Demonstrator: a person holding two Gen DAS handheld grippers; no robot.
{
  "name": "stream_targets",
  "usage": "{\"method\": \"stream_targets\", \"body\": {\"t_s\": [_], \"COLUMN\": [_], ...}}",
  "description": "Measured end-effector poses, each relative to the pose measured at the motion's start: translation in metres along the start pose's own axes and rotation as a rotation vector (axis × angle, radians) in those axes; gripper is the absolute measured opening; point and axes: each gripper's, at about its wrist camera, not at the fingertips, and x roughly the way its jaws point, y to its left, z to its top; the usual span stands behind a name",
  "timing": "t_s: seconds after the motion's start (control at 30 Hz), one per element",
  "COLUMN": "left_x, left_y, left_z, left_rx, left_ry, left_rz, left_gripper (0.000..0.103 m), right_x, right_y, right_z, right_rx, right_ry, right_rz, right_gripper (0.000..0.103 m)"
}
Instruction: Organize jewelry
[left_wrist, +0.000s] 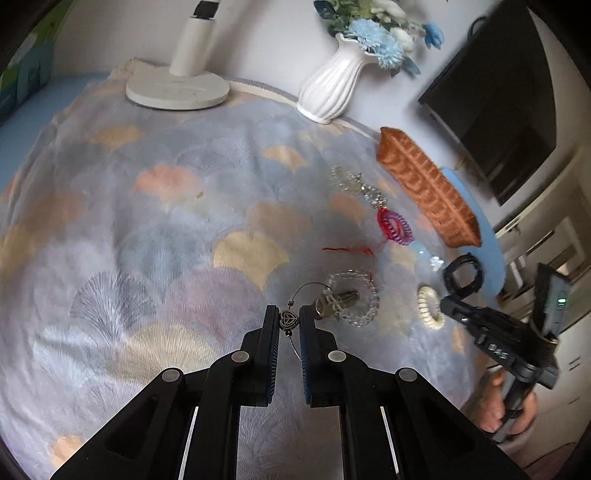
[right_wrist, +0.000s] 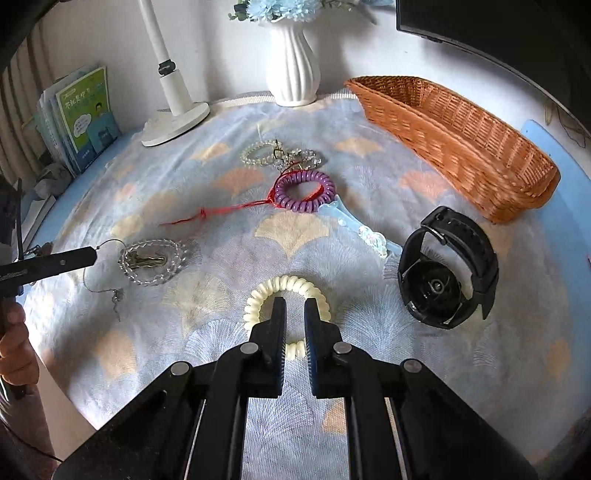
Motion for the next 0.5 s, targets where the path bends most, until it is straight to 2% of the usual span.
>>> {"method": "stream_targets", "body": {"t_s": [0.17, 0.27, 0.37, 0.5], "left_x": [-0.005, 0.001, 0.007, -0.004], "left_y": [-0.020, -0.050, -0.072, -0.070], "left_z": [0.008, 0.020, 0.023, 0.023], "left_rx": [0.056, 0.125, 0.179, 0.152], "left_ry": [-0.038, -0.045, -0.035, -0.067], "left_rz": [-0.064, -0.120, -0.131, -0.191], "left_gripper": [0.011, 0.011, 0.011, 0.011], "right_x": [0.006, 0.005, -0.002, -0.010], "right_y": [0.005, 0.005, 0.002, -0.004], "right_z": [0.000, 0.000, 0.000, 0.000], "right_rx": [-0.002, 0.009, 0.006, 0.003], "right_ry": [0.019, 0.021, -0.003, -0.027], "right_rz": [0.018, 0.031, 0.021, 0.013], "right_gripper": [0.012, 0.012, 0.012, 0.013]}}
